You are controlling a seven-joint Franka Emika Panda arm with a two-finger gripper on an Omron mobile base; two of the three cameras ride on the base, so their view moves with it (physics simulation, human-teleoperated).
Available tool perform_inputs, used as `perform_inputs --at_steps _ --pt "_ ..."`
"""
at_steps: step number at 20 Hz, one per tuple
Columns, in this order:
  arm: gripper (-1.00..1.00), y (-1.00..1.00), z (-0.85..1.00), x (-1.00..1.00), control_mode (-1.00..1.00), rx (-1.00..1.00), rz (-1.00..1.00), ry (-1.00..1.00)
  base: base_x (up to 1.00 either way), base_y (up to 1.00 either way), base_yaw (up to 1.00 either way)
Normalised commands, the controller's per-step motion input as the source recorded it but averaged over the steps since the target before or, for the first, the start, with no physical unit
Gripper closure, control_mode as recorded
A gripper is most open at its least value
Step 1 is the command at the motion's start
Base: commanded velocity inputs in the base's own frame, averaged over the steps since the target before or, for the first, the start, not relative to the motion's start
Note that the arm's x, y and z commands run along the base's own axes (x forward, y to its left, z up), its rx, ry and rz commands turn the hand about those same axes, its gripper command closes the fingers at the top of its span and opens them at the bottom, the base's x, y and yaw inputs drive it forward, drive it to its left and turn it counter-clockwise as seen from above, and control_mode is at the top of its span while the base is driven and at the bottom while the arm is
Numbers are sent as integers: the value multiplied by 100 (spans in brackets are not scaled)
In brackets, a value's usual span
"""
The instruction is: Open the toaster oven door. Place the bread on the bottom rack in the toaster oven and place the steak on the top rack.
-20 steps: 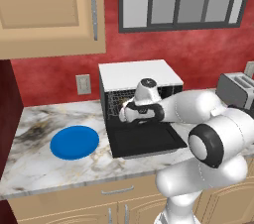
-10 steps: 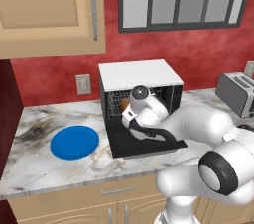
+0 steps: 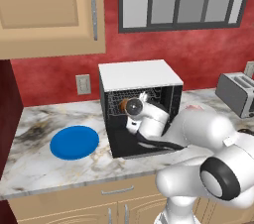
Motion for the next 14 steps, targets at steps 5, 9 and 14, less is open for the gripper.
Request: perform_inputs --at_steps 5,9,14 --pt "-100 -3 41 0 -100 -46 12 4 0 0 0" --pt "-100 0 -5 14 -100 -48 6 0 0 0 0" --pt "-100 0 -11 18 -100 -46 6 0 0 0 0"
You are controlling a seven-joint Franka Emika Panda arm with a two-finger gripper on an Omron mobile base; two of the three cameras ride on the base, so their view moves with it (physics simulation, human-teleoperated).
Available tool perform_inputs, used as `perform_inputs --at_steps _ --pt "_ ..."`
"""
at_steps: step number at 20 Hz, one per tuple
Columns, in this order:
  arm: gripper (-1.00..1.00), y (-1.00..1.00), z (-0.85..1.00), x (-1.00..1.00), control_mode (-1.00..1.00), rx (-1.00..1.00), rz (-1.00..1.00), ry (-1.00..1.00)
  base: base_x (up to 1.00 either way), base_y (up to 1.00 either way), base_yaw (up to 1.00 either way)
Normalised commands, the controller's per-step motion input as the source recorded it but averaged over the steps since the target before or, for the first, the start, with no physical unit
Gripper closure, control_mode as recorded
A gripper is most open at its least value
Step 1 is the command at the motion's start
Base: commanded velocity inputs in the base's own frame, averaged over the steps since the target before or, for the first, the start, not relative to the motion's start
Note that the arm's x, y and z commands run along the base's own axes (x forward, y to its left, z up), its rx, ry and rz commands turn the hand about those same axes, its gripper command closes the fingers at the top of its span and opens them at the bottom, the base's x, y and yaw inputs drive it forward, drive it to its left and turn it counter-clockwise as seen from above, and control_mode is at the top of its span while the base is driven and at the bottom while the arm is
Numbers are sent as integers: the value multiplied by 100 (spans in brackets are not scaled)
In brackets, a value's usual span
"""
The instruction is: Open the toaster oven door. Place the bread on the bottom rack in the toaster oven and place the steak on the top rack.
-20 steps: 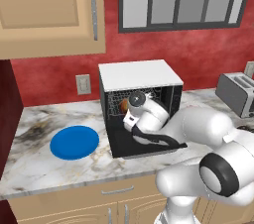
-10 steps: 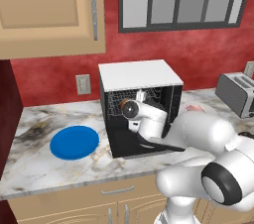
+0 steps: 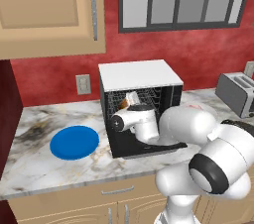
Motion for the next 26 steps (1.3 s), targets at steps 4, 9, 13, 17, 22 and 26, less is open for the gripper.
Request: perform_inputs --at_steps 4,9,13,17,22,26 --pt "-100 0 -1 3 -100 -33 11 -6 0 0 0" --pt "-100 0 0 0 -100 -20 14 -19 0 0 0" --pt "-100 0 -4 16 -100 -6 12 -15 0 0 0" --pt "-100 0 -12 41 -100 -2 8 -5 0 0 0" --pt "-100 -5 7 0 -100 0 8 -19 0 0 0" --pt "-100 0 0 31 -100 0 6 -12 0 0 0"
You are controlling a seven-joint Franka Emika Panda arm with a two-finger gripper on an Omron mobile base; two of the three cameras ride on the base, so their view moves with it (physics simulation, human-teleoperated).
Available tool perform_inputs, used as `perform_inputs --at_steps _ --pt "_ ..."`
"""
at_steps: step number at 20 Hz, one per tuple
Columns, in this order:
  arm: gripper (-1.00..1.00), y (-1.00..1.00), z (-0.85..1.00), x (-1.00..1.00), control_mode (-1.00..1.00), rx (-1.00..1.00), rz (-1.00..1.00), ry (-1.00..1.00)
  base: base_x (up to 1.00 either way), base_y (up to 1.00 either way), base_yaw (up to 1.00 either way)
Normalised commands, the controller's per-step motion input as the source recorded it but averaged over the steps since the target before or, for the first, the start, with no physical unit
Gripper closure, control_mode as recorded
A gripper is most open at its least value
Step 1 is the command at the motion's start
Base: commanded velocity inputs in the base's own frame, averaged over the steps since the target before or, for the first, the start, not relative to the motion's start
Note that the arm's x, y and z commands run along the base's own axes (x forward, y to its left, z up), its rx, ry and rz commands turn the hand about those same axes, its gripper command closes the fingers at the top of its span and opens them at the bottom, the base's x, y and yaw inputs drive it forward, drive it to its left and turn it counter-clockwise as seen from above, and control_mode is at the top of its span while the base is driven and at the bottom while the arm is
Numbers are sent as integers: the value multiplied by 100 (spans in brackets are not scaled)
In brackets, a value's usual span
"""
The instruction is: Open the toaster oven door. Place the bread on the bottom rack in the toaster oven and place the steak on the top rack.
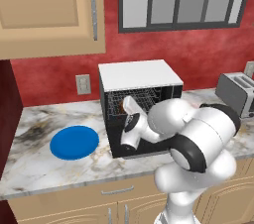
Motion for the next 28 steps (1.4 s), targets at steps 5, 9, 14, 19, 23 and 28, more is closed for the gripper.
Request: perform_inputs --at_steps 5,9,14,19,23,28 --pt "-100 0 0 36 -100 0 8 -9 0 0 0" --pt "-100 1 -14 34 -100 0 7 -6 0 0 0" --pt "-100 1 -29 37 -100 0 8 -2 0 0 0" --pt "-100 0 -7 22 -100 0 8 -8 0 0 0" --pt "-100 0 0 28 -100 0 6 -7 0 0 0" --pt "-100 0 0 26 -100 0 2 0 0 0 0"
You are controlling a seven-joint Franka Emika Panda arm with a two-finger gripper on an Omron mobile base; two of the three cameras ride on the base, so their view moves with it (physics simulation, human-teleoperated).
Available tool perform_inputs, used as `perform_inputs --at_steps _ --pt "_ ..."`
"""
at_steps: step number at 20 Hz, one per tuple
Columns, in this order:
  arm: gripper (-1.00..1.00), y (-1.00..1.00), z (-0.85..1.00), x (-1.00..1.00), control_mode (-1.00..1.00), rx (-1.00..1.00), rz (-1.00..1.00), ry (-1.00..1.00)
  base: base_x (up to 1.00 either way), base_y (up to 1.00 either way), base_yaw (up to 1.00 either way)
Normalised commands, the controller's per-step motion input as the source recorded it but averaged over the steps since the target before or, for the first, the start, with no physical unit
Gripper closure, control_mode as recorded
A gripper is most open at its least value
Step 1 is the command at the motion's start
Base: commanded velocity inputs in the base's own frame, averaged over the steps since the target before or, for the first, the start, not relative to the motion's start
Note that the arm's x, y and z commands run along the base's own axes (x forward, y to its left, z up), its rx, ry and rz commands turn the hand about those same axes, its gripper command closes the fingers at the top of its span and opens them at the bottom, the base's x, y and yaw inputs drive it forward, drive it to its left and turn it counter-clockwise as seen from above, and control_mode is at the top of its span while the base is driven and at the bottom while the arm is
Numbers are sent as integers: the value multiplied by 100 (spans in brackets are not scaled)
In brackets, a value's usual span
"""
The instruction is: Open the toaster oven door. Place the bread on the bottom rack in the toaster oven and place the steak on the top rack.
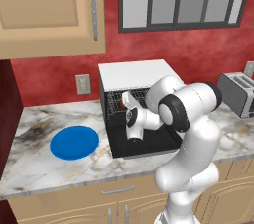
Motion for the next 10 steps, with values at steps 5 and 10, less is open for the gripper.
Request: perform_inputs --at_steps 5,10 --pt "-100 0 0 15 -100 0 1 0 0 0 0" --pt "100 0 0 27 -100 0 0 0 0 0 0"
